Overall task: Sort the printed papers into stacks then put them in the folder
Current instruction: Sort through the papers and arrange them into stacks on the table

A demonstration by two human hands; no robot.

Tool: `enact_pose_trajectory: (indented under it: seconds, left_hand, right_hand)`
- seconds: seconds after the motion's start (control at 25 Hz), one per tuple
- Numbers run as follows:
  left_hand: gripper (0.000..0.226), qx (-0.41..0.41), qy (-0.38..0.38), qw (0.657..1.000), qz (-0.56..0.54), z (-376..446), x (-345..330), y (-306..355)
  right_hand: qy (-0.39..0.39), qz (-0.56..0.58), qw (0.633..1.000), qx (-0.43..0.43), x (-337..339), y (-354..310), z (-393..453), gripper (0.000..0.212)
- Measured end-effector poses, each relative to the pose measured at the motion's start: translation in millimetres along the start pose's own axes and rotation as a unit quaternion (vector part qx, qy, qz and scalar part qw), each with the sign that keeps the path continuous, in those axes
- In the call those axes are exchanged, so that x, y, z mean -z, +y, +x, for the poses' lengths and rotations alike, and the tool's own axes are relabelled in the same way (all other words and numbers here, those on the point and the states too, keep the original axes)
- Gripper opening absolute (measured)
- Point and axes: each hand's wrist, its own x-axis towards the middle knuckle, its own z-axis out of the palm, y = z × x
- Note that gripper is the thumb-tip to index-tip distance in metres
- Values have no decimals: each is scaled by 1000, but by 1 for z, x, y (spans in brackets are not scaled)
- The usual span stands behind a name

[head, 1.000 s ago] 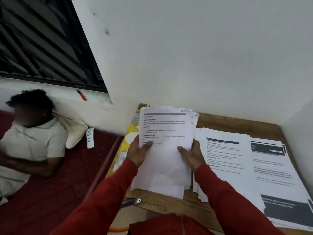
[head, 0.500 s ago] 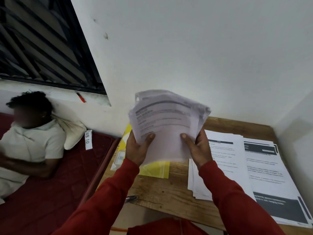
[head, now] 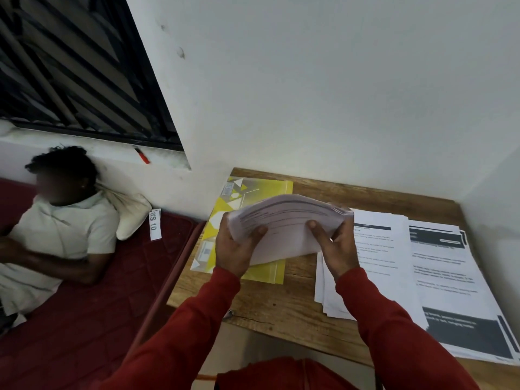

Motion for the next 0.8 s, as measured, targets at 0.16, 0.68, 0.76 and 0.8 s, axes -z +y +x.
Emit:
enact_pose_trajectory:
  seconds: [0.16, 0.68, 0.76, 0.8]
  left_hand:
    - [59, 1, -12, 1000, -8, -8, -7, 0]
    - [16, 69, 17, 996, -46, 21, -19, 27]
    - [11, 58, 17, 996, -61, 21, -20, 35]
    - [12, 39, 10, 997, -63, 21, -20, 36]
  right_hand:
    - [-12, -21, 1000, -9, 0, 6, -6, 49]
    - [-40, -72, 996, -11, 23, 1, 19, 19]
    - [-41, -78, 996, -14, 24, 3, 20, 14]
    - [-28, -77, 997, -7, 23, 3, 19, 13]
